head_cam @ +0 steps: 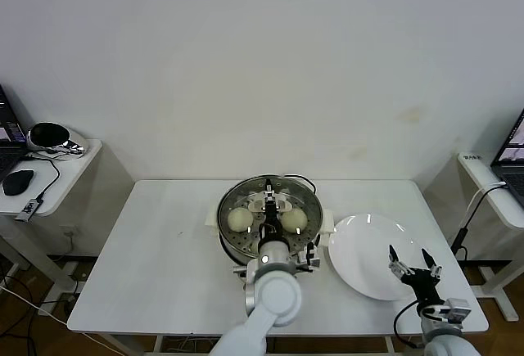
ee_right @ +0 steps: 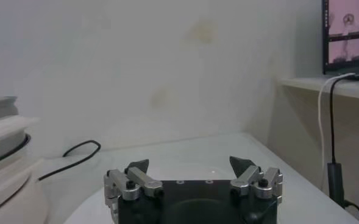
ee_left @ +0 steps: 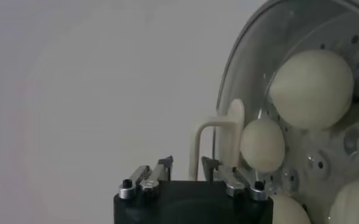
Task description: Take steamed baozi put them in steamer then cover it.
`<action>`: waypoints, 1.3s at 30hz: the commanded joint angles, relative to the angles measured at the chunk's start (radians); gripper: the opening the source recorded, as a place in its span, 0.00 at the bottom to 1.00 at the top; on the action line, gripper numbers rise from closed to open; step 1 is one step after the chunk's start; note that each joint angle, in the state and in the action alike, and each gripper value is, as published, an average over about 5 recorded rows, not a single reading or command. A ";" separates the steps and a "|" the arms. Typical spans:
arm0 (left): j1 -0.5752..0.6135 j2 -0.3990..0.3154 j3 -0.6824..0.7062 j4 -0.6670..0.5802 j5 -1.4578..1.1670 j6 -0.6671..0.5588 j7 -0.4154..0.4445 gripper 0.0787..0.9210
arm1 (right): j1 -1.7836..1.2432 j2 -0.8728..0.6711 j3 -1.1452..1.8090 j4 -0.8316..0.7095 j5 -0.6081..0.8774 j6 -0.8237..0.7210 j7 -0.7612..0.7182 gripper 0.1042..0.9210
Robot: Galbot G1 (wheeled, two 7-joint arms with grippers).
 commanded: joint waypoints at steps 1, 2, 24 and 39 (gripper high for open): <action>0.019 0.007 0.030 -0.082 -0.002 0.041 0.010 0.63 | 0.001 0.001 0.001 -0.002 0.001 0.000 0.000 0.88; 0.021 0.008 0.033 -0.089 -0.002 0.041 0.013 0.66 | 0.001 0.000 0.001 -0.003 0.001 -0.001 0.001 0.88; 0.293 0.235 -0.344 -0.567 -0.754 -0.337 -0.245 0.88 | -0.052 -0.026 -0.022 0.061 -0.015 0.020 -0.036 0.88; 0.708 0.180 -0.859 -0.451 -1.712 -0.595 -0.298 0.88 | -0.111 0.012 -0.134 0.130 -0.125 -0.022 -0.039 0.88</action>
